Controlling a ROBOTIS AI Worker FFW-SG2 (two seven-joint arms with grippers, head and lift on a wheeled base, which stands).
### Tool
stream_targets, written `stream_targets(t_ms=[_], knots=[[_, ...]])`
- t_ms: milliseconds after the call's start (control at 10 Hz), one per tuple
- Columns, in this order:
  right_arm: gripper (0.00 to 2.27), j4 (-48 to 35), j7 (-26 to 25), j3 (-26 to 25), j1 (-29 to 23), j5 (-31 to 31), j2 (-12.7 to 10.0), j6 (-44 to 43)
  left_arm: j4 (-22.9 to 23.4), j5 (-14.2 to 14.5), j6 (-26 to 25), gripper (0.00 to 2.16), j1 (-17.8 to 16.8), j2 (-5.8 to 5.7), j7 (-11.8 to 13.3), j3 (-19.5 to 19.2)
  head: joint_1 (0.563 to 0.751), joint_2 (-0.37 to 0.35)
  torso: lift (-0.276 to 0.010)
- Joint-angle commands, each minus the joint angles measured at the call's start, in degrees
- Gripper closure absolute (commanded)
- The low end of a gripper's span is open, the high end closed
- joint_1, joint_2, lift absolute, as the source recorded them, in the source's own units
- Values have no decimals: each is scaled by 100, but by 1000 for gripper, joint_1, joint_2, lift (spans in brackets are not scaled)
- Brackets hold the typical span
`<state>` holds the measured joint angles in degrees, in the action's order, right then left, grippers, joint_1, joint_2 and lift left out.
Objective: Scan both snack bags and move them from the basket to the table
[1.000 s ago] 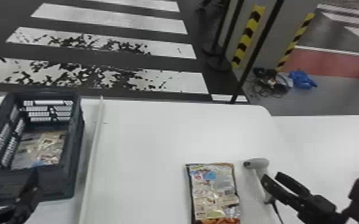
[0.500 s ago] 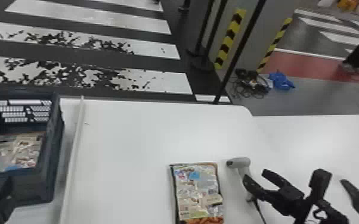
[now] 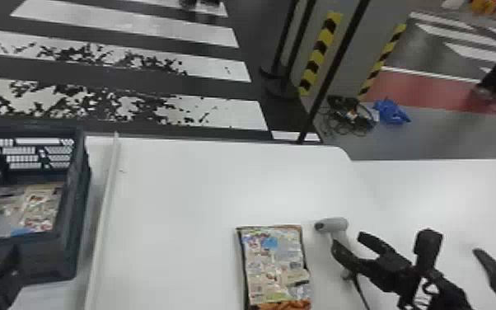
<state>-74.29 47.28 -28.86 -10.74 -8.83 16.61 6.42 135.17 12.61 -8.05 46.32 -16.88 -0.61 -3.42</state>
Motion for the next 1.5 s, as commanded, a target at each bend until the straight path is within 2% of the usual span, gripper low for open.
stream_targets(t_ms=[0, 100, 200, 500, 700, 800, 900, 1000, 1100, 1400], knots=[[191, 134, 9, 56, 19, 30, 35, -30, 53, 5, 0, 29, 9, -9, 0, -10, 695, -306, -98], [981, 134, 9, 65, 10, 39, 35, 163, 88, 5, -18, 29, 9, -9, 0, -1, 695, -307, -98], [2260, 90, 18, 83, 1, 22, 35, 356, 106, 5, -18, 29, 0, -9, 0, 8, 695, -308, -98], [2250, -297, 44, -5, -297, -40, -18, 409, 79, 31, -18, 29, -35, -26, 0, 25, 695, -308, -98], [2250, -850, 1, -269, -570, -154, -211, 690, 88, 93, -18, 29, -79, -35, 0, 34, 695, -315, -98], [2250, -1334, -17, -471, -807, -304, -396, 989, 79, 93, 0, 29, -114, -61, 0, 60, 695, -321, -98], [2250, -2028, -263, -603, -1229, -479, -589, 1182, 62, 119, -18, 29, -167, -79, 0, 69, 695, -324, -98], [2250, -2740, -527, -726, -1704, -646, -835, 1165, 44, 172, -35, 29, -220, -88, -9, 69, 695, -334, -98], [2250, -3171, -571, -867, -2055, -901, -1090, 1182, 44, 207, -35, 29, -237, -88, -27, 69, 695, -342, -98], [2250, -3803, -544, -1078, -2846, -1613, -1565, 1147, 35, 225, -88, 29, -299, -96, -27, 131, 695, -345, -98]])
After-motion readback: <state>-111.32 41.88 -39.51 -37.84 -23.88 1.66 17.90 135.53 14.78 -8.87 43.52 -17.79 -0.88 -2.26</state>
